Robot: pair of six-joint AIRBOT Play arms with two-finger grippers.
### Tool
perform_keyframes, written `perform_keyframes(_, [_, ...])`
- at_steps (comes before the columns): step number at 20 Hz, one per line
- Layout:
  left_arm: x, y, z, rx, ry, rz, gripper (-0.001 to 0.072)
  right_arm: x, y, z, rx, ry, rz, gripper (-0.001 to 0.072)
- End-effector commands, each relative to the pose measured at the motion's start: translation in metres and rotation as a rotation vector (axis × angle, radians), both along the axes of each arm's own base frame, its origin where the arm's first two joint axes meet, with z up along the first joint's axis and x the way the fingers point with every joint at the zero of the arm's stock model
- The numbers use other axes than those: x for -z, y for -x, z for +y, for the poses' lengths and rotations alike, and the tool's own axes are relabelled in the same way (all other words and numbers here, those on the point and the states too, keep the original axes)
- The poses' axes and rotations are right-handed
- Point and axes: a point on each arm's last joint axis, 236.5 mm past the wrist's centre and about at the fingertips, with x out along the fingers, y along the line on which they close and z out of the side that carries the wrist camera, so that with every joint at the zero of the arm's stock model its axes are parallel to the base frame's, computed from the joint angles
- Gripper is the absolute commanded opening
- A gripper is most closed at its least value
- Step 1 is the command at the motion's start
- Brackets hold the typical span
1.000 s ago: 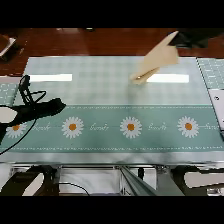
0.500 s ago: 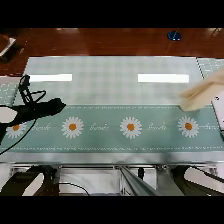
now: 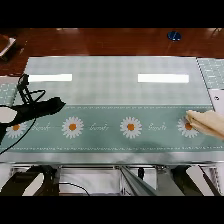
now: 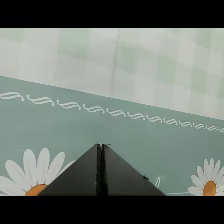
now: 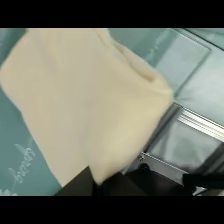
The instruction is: Fold the shirts.
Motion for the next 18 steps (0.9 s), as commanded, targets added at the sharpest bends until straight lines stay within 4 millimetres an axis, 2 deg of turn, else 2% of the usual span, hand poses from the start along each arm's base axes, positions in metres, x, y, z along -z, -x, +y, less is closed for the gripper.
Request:
perform_keyframes(1, [-0.001,0.000,-0.001,-0.003,0.007,-0.001,0.0019,0.037,0.076,0.008,0.167,0.011,0.217,0.0089])
perform_keyframes(2, [-0.001,0.000,-0.002,-0.002,0.013,0.000,0.0019,0.044,0.096,0.010,0.197,0.012,0.305,0.0303])
perform_keyframes(3, [-0.001,0.000,-0.003,0.003,0.013,0.000,0.0019,0.047,0.106,0.010,0.201,0.012,0.355,0.0411])
perform_keyframes(4, [-0.001,0.000,-0.004,0.005,0.012,-0.002,0.0019,0.045,0.105,0.007,0.188,0.033,0.363,0.0413])
perform_keyframes(6, [-0.007,-0.007,0.000,-0.012,0.007,-0.032,0.0018,0.039,0.087,-0.009,0.112,0.091,0.332,0.0412])
perform_keyframes(7, [-0.017,-0.017,0.004,-0.013,-0.010,-0.074,0.0018,0.033,0.071,-0.020,0.051,0.122,0.301,0.0402])
perform_keyframes(8, [-0.032,-0.029,0.008,-0.008,-0.024,-0.111,0.0018,0.026,0.045,-0.029,-0.016,0.137,0.243,0.0343])
perform_keyframes(9, [-0.053,-0.045,0.010,-0.009,-0.028,-0.152,0.0018,0.020,0.009,-0.031,-0.075,0.129,0.147,0.0198])
perform_keyframes(10, [-0.080,-0.063,0.009,0.004,-0.032,-0.200,0.0018,0.012,-0.042,-0.025,-0.159,0.105,0.001,0.0044])
perform_keyframes(12, [-0.135,-0.095,-0.008,0.065,-0.028,-0.285,0.0018,-0.022,-0.172,0.017,-0.387,0.070,-0.393,0.0027])
perform_keyframes(13, [-0.158,-0.108,-0.022,0.110,-0.029,-0.323,0.0018,-0.040,-0.221,0.045,-0.508,0.087,-0.535,0.0027])
perform_keyframes(14, [-0.177,-0.115,-0.041,0.171,-0.031,-0.350,0.0018,-0.050,-0.258,0.081,-0.651,0.124,-0.624,0.0027])
perform_keyframes(15, [-0.186,-0.116,-0.059,0.227,-0.031,-0.359,0.0018,-0.045,-0.276,0.113,-0.781,0.163,-0.625,0.0027])
perform_keyframes(16, [-0.186,-0.111,-0.077,0.284,-0.045,-0.352,0.0018,-0.028,-0.284,0.142,-0.899,0.200,-0.559,0.0027])
perform_keyframes(17, [-0.175,-0.105,-0.090,0.330,-0.081,-0.337,0.0018,-0.005,-0.285,0.161,-0.964,0.226,-0.479,0.0027])
perform_keyframes(18, [-0.154,-0.096,-0.097,0.370,-0.139,-0.303,0.0018,0.022,-0.283,0.175,-1.025,0.257,-0.389,0.0026])
